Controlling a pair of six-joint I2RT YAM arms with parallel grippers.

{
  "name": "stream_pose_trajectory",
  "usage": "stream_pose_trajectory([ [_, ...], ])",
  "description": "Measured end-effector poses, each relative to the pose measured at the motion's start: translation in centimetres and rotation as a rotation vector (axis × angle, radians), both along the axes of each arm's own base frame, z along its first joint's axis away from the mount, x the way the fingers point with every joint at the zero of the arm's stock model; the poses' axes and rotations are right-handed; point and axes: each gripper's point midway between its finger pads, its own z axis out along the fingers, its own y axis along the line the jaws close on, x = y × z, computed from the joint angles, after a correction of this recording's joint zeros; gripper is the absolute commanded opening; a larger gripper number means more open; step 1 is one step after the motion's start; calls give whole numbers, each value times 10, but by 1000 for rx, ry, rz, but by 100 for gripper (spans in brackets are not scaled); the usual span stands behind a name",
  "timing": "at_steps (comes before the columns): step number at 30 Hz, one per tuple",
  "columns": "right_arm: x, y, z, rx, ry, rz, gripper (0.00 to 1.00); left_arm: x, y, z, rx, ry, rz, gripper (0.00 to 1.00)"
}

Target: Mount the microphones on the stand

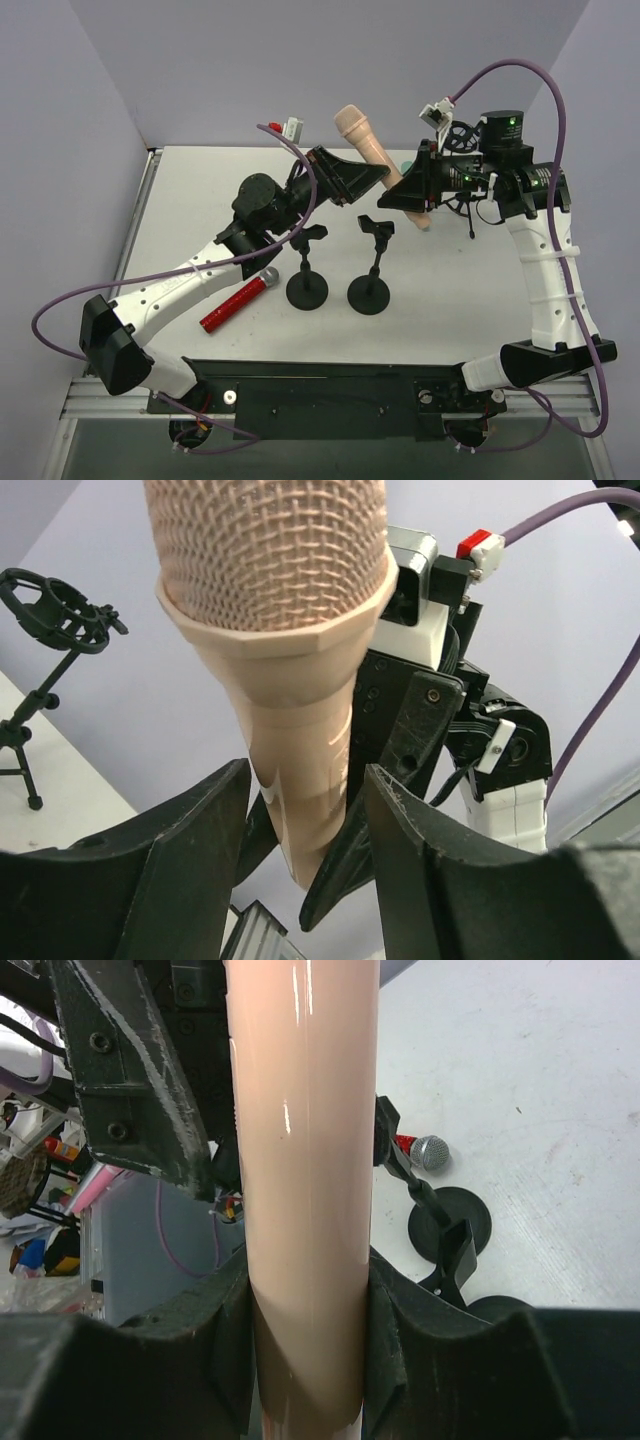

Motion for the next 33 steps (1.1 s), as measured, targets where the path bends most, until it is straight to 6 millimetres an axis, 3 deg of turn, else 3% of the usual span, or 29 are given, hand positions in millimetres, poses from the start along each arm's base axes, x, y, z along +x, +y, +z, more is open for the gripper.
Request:
stream_pose_trajectory([
  [9,-4,4,-8,8,40,15,5,10,1,2,-33,26,47,66],
  [18,-7,7,-8,19,40,33,6,14,5,6,-59,37,64,57],
  [20,-7,8,-9,20,42,37,6,15,5,6,-63,43,62,45],
  [21,-8,8,-9,22,41,42,7,15,6,6,-64,46,62,25],
  [23,-7,9,-9,24,38,42,22,18,6,4,-65,54,65,0],
  [24,-7,9,-10,23,36,39,43,18,6,4,-67,56,64,0],
  [26,-6,9,-12,22,40,37,69,19,5,3,-65,60,63,0],
  [30,-2,4,-17,13,53,10,83,24,9,2,-62,52,75,0],
  [33,10,-15,-17,3,34,-64,89,28,18,-2,-36,22,94,0],
])
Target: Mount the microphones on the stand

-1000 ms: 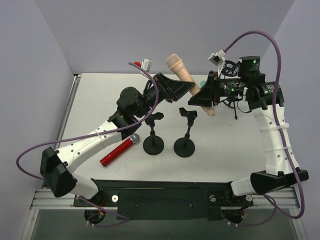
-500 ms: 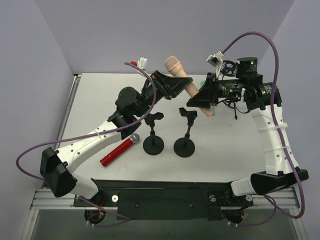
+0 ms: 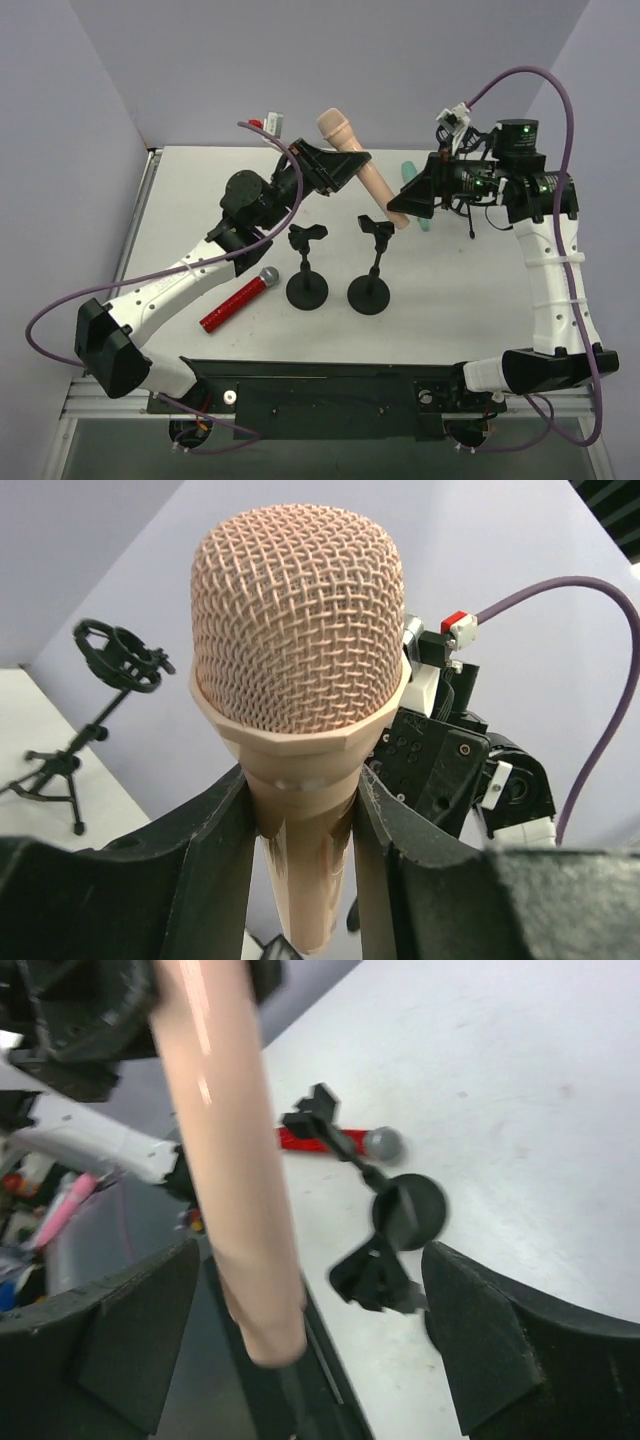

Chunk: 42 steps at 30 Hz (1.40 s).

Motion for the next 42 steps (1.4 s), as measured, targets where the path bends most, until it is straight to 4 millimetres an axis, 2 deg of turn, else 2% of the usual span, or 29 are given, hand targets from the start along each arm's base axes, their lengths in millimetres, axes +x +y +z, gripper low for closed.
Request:
stream_pose_trajectory([
  [3,9,-27,-7,-77,-63,-100,94,3,18,3,43,-52,30,0],
  [5,4,-44,-20,-188,-129,-137,94,1,35,10,86,-107,58,0],
  [9,-26,-63,-54,-346,-222,-99,95,-21,73,33,175,-258,112,0],
  [13,-76,-74,-117,-462,-285,103,95,-53,104,49,259,-410,146,0],
  [15,-88,-76,-139,-482,-301,188,92,-69,116,54,297,-474,159,0],
  [17,-89,-75,-152,-483,-319,232,89,-84,125,52,328,-527,162,0],
  [20,-76,-70,-177,-469,-313,240,85,-98,133,32,371,-547,158,0],
  [24,-48,-60,-204,-476,-273,173,84,-102,137,-4,421,-505,145,0],
  [29,-17,-45,-218,-440,-262,48,83,-97,139,-34,464,-436,146,0],
  [34,16,-32,-226,-321,-244,-132,82,-95,141,-35,471,-424,158,0],
  [39,35,-18,-220,-132,-238,-254,81,-94,141,-31,469,-423,162,0],
  [42,37,-11,-216,-36,-262,-278,80,-94,142,-29,462,-422,168,0],
])
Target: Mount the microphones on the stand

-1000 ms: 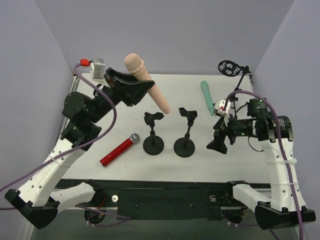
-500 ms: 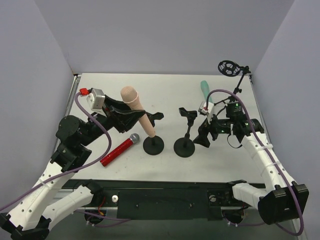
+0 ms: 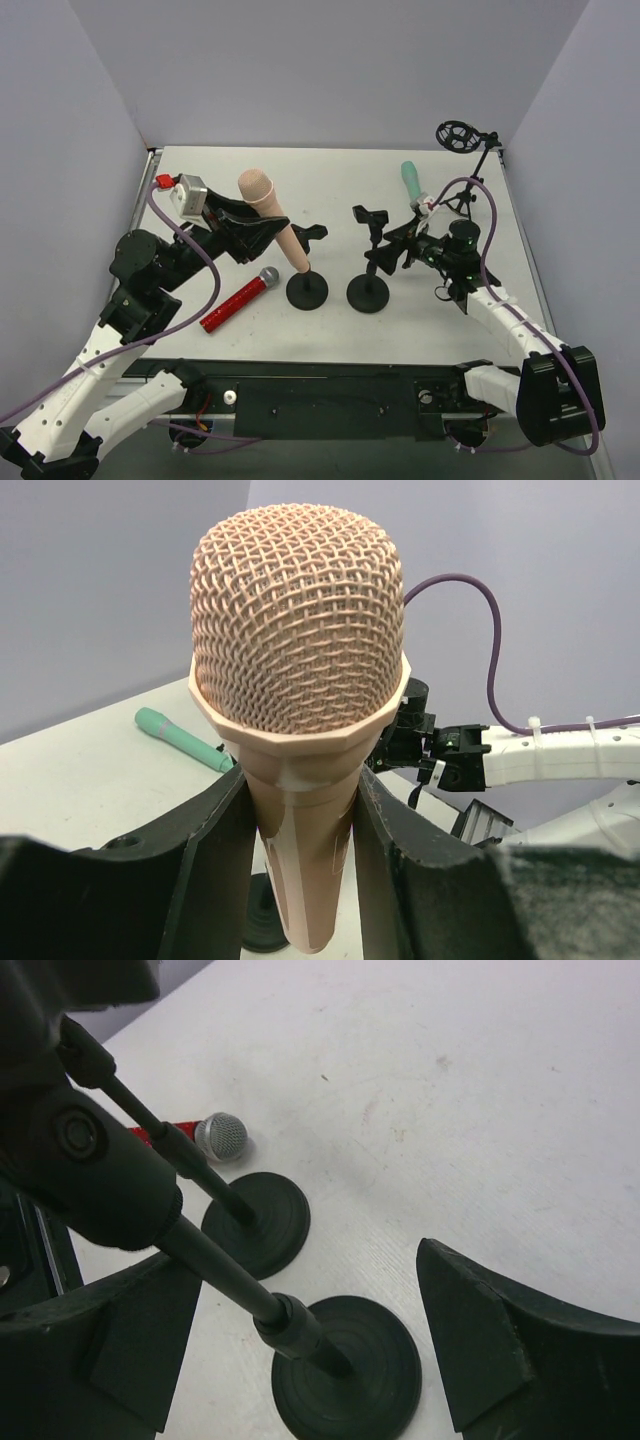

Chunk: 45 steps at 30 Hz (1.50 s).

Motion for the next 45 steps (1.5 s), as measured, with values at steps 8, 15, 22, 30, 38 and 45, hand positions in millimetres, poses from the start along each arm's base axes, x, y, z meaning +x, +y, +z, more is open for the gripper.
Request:
stream_pose_trajectory([
  [8,-4,17,11,30,-95,60,50,1,-1,3,-24,17,-4,0],
  [15,-15,16,-5,-71,-109,151,11,0,-2,8,-50,13,-11,0],
  [22,-23,-1,7,-327,-177,364,7,0,-2,10,-52,8,-13,0],
  [30,-26,-11,33,-490,-316,774,7,2,-6,5,-41,17,-28,0],
  [38,-62,17,3,-412,-388,1097,11,4,-9,2,-33,22,-35,0],
  [45,-59,12,7,-348,-397,1066,26,7,-12,-1,-24,27,-38,0],
])
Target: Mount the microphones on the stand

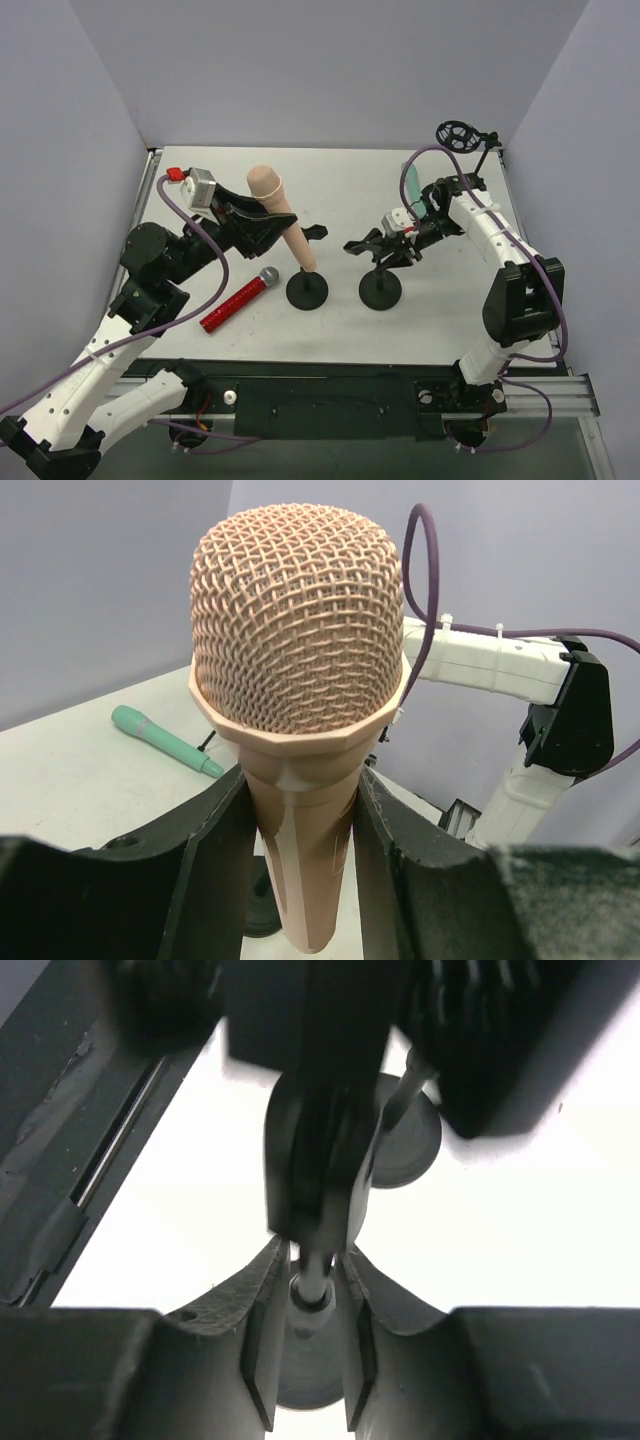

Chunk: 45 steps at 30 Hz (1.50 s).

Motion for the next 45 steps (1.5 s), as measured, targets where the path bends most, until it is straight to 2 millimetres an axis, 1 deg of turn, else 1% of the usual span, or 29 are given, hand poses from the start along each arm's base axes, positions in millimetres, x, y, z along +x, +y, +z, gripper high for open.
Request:
stream_pose_trajectory([
  [2,3,-5,-4,15,25,-30,31,0,-1,-1,2,2,-2,0],
  [5,4,-13,-14,20,75,-64,34,0,-1,-1,3,1,-4,0],
  [8,7,-18,-18,38,108,-97,39,0,-2,-2,5,2,-7,0],
  [10,8,-19,-19,42,115,-107,45,0,-2,-3,8,4,-10,0],
  [11,8,-20,-19,43,119,-111,50,1,-3,-4,8,5,-11,0],
  [12,8,-22,-19,45,121,-118,53,1,-3,-5,10,7,-12,0],
  [13,9,-23,-19,47,123,-123,60,1,-3,-6,11,8,-12,0],
  [15,11,-26,-19,47,126,-138,66,1,-3,-7,13,10,-13,0],
  [16,13,-29,-19,48,125,-149,68,1,-4,-8,14,11,-14,0],
  [17,15,-33,-18,49,125,-167,70,1,-4,-8,15,11,-14,0],
  [20,23,-51,-18,38,129,-233,72,1,-4,-8,19,5,-17,0],
  [21,25,-58,-17,29,134,-260,77,0,-4,-9,21,2,-19,0],
  [24,29,-77,-13,-4,143,-335,80,0,-7,-10,33,-7,-30,0],
  [25,29,-84,-11,-20,147,-364,84,1,-8,-12,38,-8,-34,0],
  [26,29,-91,-8,-38,150,-393,86,2,-9,-13,45,-7,-38,0],
  [27,30,-97,-4,-58,154,-423,93,2,-11,-15,52,-7,-42,0],
  [28,30,-102,0,-75,155,-449,95,3,-12,-17,60,-7,-47,0],
  [31,30,-117,17,-152,201,-565,95,6,-15,-21,79,-13,-55,0],
  [34,20,-131,29,-262,288,-756,95,6,-17,-19,91,-30,-60,0],
  [37,15,-140,48,-294,284,-931,96,6,-17,-15,97,-54,-63,0],
  [39,13,-143,64,-294,256,-1025,96,5,-17,-14,100,-65,-67,0],
  [41,14,-142,83,-282,200,-1081,100,4,-18,-13,102,-68,-73,0],
  [43,14,-134,98,-259,133,-1070,100,3,-19,-13,104,-72,-82,0],
  [45,8,-121,107,-237,65,-1008,100,3,-20,-13,107,-73,-89,0],
])
